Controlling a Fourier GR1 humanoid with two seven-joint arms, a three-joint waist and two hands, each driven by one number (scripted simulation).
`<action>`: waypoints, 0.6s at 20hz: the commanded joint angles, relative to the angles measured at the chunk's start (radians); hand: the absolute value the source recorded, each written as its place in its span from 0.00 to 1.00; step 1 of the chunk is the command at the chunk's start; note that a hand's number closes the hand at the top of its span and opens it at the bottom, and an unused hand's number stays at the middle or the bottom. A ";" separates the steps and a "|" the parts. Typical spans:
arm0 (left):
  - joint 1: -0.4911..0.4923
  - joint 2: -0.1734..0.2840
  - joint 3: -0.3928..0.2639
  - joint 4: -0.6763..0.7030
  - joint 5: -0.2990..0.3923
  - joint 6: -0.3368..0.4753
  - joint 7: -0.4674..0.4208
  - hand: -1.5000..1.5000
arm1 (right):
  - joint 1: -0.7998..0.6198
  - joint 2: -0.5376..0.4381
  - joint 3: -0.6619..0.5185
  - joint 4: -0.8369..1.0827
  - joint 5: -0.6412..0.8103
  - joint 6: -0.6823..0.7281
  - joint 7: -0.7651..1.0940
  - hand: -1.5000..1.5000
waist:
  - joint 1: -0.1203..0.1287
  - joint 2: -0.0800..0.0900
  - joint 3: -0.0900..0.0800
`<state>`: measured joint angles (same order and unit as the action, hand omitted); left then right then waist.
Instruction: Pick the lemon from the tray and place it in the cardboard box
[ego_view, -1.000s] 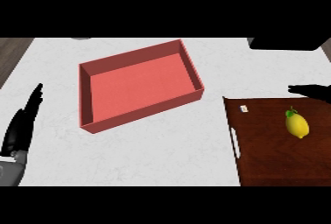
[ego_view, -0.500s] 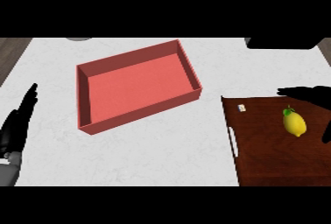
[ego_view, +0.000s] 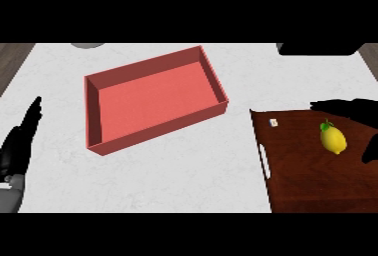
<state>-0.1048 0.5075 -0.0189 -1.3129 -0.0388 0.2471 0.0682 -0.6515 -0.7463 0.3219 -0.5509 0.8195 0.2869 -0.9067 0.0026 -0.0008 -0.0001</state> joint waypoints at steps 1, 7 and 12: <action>0.030 0.025 0.039 -0.054 0.010 -0.026 0.036 0.50 | 0.054 -0.011 0.001 -0.107 -0.010 0.098 -0.048 0.00 | -0.004 -0.004 0.000; 0.050 -0.040 0.030 -0.002 -0.037 -0.019 -0.049 0.50 | 0.093 -0.032 0.016 -0.223 0.039 0.135 0.078 0.00 | -0.004 -0.001 -0.001; -0.006 -0.020 0.074 0.005 -0.041 -0.062 -0.002 0.50 | 0.139 0.054 -0.006 -0.198 0.074 0.090 0.178 0.00 | -0.001 0.000 0.000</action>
<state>-0.1006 0.4815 0.0203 -1.3238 -0.0830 0.2149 0.0741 -0.5478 -0.7261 0.3338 -0.7330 0.8747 0.3491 -0.7638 0.0008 -0.0010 -0.0004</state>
